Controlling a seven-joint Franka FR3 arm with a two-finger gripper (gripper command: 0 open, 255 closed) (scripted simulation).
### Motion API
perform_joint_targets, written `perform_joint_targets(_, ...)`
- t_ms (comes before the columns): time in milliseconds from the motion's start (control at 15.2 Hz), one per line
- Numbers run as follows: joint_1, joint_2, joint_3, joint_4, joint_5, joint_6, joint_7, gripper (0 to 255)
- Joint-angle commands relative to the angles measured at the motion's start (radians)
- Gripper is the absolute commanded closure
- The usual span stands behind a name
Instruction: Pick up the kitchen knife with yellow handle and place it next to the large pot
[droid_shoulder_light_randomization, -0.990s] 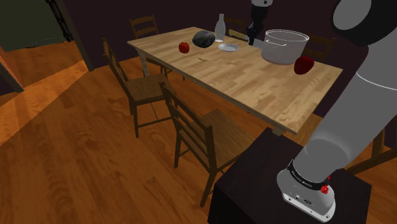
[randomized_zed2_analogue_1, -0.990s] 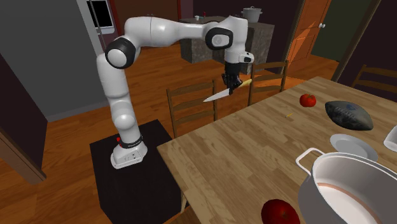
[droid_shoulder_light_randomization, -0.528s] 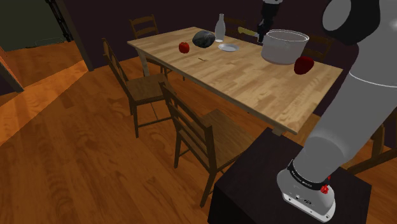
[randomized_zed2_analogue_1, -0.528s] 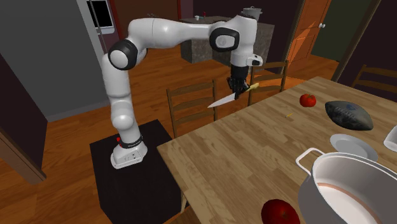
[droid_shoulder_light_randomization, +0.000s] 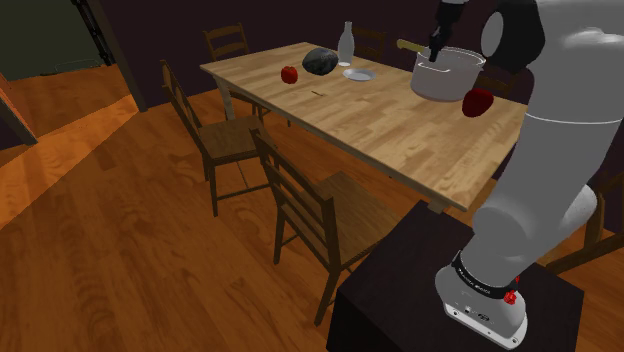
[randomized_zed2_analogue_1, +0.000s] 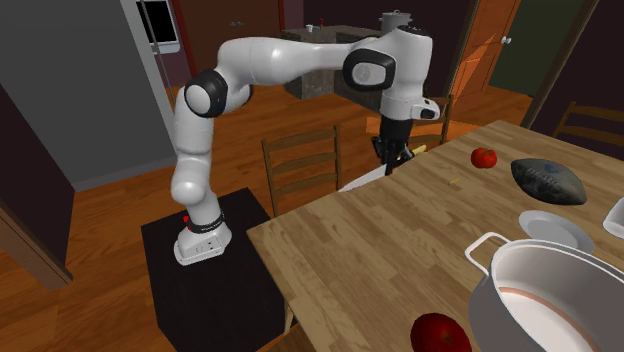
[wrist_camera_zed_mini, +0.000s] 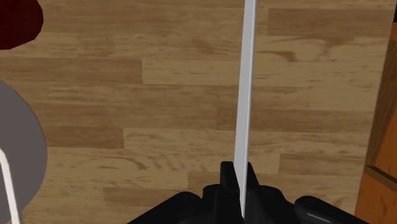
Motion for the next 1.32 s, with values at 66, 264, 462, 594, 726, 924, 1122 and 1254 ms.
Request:
perform_joint_targets(66,-0.078,0.085,-0.014,0.111,0.048,-0.038,-0.072,255)
perform_joint_targets(264,-0.177,0.192,-0.018,0.265,0.104,-0.097,-0.136,255)
perform_joint_targets(462,-0.311,0.337,-0.005,0.504,0.172,-0.192,-0.180,255)
perform_joint_targets(594,-0.322,0.347,-0.001,0.507,0.174,-0.185,-0.187,255)
perform_joint_targets(726,-0.295,0.318,-0.007,0.425,0.161,-0.135,-0.193,255)
perform_joint_targets(924,-0.265,0.288,-0.014,0.329,0.148,-0.072,-0.199,255)
perform_joint_targets(1122,-0.243,0.266,-0.017,0.250,0.139,-0.017,-0.203,255)
perform_joint_targets(1254,-0.231,0.255,-0.019,0.204,0.134,0.017,-0.206,255)
